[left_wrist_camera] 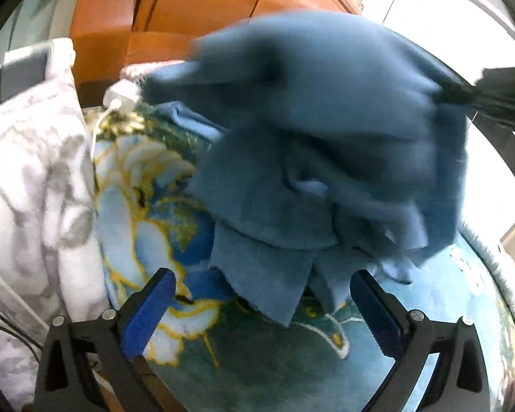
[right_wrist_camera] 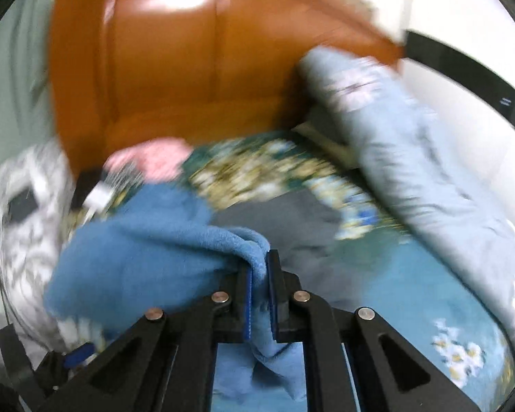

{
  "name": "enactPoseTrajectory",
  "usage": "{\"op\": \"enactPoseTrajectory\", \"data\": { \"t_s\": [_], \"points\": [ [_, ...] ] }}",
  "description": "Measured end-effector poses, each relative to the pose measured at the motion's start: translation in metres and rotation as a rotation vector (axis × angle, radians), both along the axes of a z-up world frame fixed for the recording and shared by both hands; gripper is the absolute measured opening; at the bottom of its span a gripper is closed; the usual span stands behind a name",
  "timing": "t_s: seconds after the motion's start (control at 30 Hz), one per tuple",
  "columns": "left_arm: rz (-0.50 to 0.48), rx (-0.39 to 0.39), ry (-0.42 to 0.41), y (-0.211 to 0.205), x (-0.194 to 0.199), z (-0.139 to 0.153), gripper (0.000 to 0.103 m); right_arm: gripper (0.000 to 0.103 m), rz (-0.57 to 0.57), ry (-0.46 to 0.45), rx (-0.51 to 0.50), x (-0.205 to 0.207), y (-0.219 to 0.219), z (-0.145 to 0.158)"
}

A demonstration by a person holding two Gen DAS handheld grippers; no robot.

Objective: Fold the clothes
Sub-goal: 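Grasp the blue sweatshirt with the right gripper and lift it up, then grasp another edge of the sweatshirt with the left gripper while the right gripper holds it up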

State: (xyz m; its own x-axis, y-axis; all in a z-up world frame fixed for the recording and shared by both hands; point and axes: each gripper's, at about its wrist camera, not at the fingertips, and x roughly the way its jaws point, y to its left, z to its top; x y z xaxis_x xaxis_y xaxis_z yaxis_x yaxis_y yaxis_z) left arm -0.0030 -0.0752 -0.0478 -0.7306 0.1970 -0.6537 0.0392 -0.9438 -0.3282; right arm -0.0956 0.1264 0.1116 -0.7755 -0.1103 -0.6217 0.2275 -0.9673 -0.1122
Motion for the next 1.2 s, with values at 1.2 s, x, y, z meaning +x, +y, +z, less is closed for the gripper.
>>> {"op": "enactPoseTrajectory", "data": {
  "t_s": [1.2],
  "points": [
    [-0.469,-0.074,0.159,0.19,0.071,0.066,0.103,0.011,-0.498,-0.233,-0.142,0.15,0.32,-0.084]
  ]
}}
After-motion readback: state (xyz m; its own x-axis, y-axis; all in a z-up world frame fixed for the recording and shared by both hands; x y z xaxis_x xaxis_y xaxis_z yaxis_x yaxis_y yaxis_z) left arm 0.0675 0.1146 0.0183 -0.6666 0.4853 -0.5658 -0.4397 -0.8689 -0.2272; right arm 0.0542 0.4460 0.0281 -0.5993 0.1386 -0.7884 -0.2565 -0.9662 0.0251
